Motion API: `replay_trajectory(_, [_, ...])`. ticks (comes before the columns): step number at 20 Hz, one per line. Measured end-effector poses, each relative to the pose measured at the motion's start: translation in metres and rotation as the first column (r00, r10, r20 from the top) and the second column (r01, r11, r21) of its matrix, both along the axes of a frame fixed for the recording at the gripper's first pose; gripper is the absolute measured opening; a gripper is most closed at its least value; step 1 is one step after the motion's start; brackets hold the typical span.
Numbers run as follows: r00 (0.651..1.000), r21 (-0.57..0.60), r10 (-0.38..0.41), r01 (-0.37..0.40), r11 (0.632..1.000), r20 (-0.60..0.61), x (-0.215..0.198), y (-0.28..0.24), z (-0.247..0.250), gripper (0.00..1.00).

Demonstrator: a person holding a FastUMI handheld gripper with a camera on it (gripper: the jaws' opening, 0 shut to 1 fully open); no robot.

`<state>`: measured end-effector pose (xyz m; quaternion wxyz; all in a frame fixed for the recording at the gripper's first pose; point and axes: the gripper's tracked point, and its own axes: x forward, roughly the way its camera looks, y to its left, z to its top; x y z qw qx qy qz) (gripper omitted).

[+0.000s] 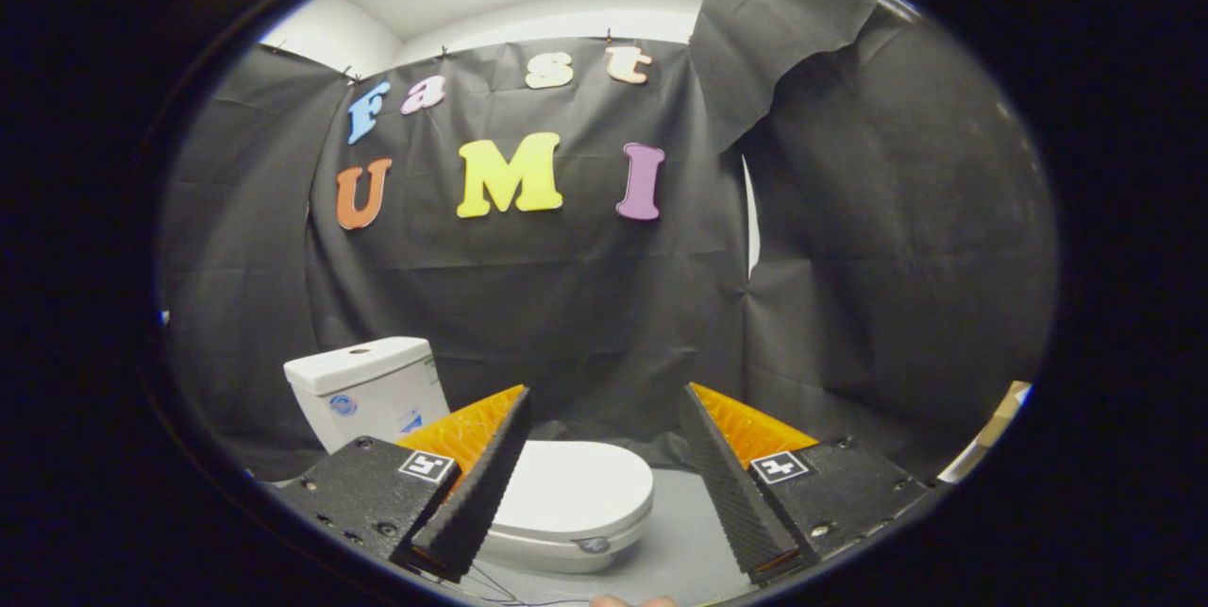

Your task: Open the toilet lid.

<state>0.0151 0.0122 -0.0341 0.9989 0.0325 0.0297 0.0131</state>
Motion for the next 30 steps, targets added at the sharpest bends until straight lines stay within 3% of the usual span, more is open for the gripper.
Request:
replay_trajectory(4, [0.996, 0.053, 0.028, -0.024, 0.998, -0.083, 0.007, 0.009, -0.029, 0.99])
replay_trajectory(7, [0.981, 0.172, 0.090, -0.059, 0.983, -0.173, 0.016, 0.026, -0.067, 0.99])
replay_trajectory(11, [0.930, 0.297, 0.151, -0.048, 0.954, -0.336, 0.031, 0.043, -0.136, 0.98])
replay_trajectory(15, [0.877, 0.316, 0.173, -0.025, 0.948, -0.449, 0.037, 0.052, -0.189, 0.97])
replay_trajectory(22, [0.798, 0.413, 0.183, 0.089, 0.906, -0.574, 0.049, 0.040, -0.253, 0.96])
replay_trajectory(25, [0.741, 0.511, 0.238, 0.163, 0.844, -0.629, 0.055, 0.046, -0.281, 0.96])
replay_trajectory(30, [0.708, 0.570, 0.247, 0.260, 0.780, -0.661, 0.069, 0.044, -0.327, 0.91])
